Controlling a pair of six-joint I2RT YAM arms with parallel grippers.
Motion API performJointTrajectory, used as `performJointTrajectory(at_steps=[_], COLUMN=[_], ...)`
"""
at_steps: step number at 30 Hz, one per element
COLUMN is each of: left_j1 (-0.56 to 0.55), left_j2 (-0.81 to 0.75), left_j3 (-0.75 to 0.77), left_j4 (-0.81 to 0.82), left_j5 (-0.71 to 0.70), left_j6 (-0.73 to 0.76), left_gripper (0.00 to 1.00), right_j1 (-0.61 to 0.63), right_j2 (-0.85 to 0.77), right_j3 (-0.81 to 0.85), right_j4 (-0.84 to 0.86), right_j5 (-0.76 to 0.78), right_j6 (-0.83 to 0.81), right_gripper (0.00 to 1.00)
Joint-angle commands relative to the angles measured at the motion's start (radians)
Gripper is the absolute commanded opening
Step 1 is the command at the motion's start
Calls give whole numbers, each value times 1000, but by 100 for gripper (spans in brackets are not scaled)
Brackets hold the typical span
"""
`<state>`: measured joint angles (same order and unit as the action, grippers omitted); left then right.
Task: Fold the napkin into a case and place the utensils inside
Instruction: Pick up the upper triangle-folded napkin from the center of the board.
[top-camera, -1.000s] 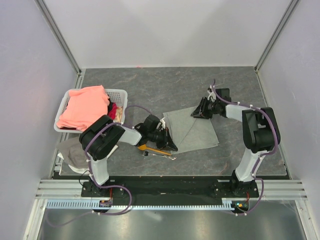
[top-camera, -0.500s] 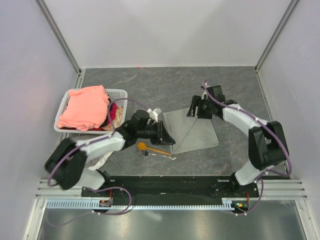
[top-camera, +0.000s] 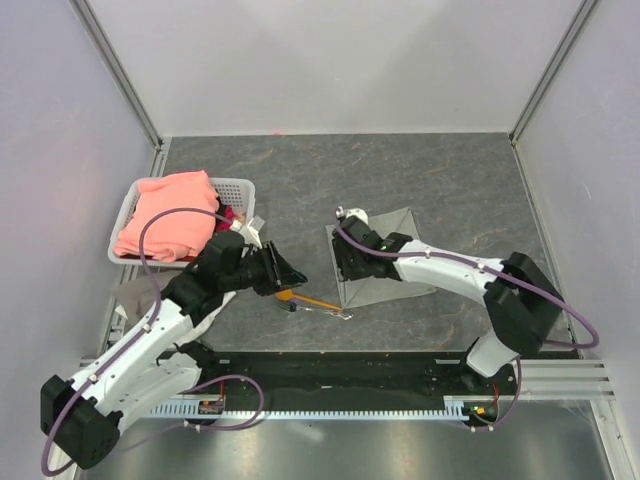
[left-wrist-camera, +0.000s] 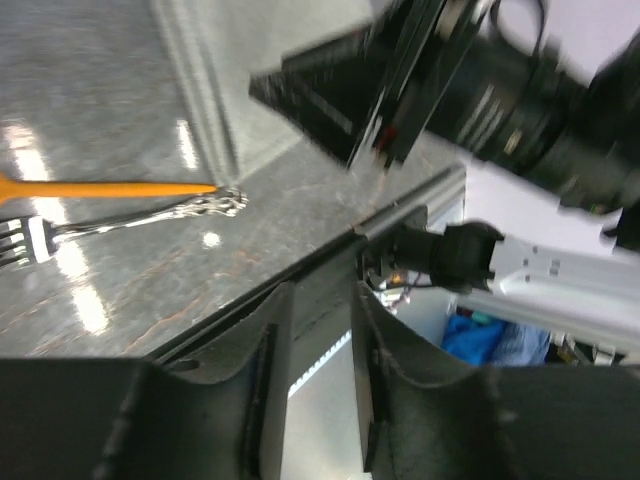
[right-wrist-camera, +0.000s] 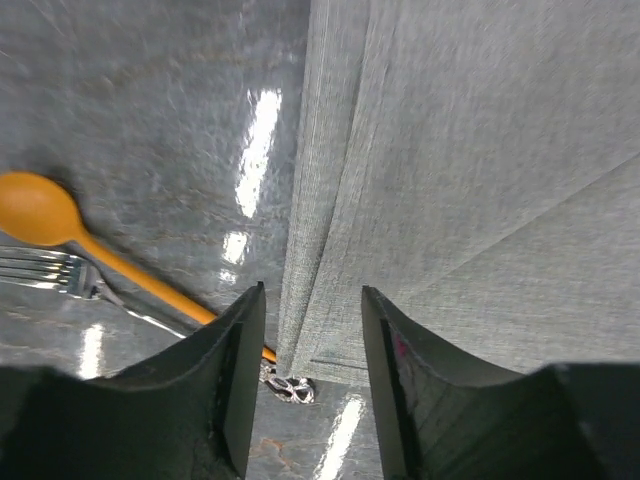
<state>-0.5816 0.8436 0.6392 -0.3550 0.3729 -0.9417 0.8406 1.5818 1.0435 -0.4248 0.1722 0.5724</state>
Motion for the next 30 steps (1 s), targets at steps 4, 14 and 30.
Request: performJointTrajectory(at_steps=[4,14,30], left_j1=[68,69,88], left_j2=[145,310,328], left_j3=[-12,-24,-29], left_j4=[-39,106,160], left_j5=[115,93,64], left_j6=[66,9,-35], left_gripper=[22,16,16], right_j1=[74,126,147], right_j2=[79,109,208], right_j3=[52,61,95], right_j4=[-40,-51,-48], right_j5=[133,136,144], right_j6=[76,60,38], right_gripper=[53,51,49])
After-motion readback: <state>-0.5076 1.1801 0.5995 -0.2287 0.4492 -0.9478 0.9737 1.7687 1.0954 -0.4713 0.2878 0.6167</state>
